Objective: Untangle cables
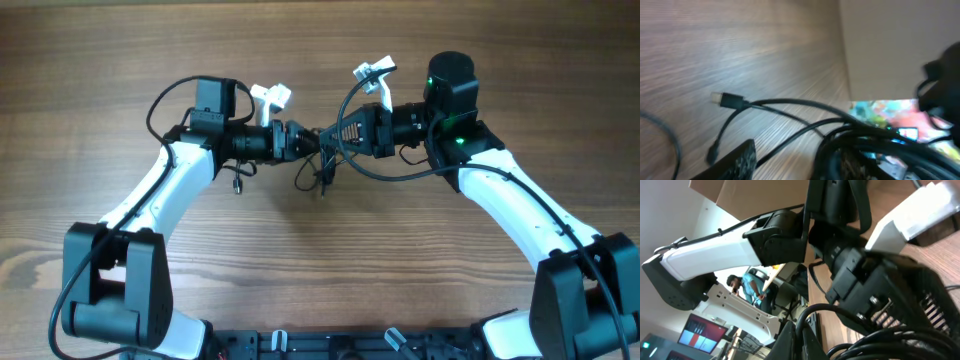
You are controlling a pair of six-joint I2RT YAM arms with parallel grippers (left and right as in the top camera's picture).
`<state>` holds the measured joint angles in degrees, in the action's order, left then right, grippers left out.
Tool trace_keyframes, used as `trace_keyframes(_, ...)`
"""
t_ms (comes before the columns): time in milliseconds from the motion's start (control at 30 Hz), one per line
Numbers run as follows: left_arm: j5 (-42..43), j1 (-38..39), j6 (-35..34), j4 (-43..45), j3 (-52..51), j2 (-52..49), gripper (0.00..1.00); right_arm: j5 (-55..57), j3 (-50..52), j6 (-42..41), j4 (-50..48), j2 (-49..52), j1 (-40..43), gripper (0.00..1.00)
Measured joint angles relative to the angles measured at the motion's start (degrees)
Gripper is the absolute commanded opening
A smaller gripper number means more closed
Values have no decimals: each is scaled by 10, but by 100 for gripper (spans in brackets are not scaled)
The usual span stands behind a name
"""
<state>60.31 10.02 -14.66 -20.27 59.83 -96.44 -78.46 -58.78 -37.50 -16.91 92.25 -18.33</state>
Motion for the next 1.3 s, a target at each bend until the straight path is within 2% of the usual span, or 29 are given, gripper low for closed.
trace_keyframes(33,19,0,-9,10,0,0,62,0,0,0,1,0,0,4)
trace_keyframes(167,99,0,-22,12,0,0,62,-5,0,0,1,0,0,4)
trace_keyframes(300,122,0,-20,-8,0,-1,62,-10,0,0,1,0,0,4)
trace_keyframes(400,101,17,-7,-45,0,-1,62,-10,0,0,1,0,0,4)
trace_keyframes(567,31,64,-4,-45,0,-1,54,-16,0,-1,-3,0,0,4)
trace_keyframes(700,-54,68,-14,-43,0,-1,43,-50,2,-31,-86,0,0,4)
trace_keyframes(733,-72,68,-20,-42,2,-1,32,-57,4,-48,-119,1,0,4)
trace_keyframes(767,-83,68,-28,-41,6,0,14,-60,6,-66,-149,3,0,4)
trace_keyframes(800,-94,64,-35,-40,11,5,4,-62,7,-91,-182,6,3,4)
trace_keyframes(867,-99,52,-39,-45,17,13,4,-57,10,-138,-215,10,16,4)
trace_keyframes(933,-106,26,-42,-52,21,19,4,-46,11,-167,-201,13,35,4)
trace_keyframes(1000,-112,-1,-42,-61,21,19,4,-19,12,-179,-110,14,53,4)
trace_keyframes(1133,-158,-34,-41,-71,12,20,4,143,-5,-98,300,10,67,4)
trace_keyframes(1200,-169,-34,-41,-78,6,25,4,246,-8,-56,421,9,67,4)
trace_keyframes(1267,-168,-29,-41,-83,2,33,4,327,-9,-26,491,9,63,5)
trace_keyframes(1300,-165,-24,-41,-84,0,39,4,368,-10,-15,517,7,61,13)
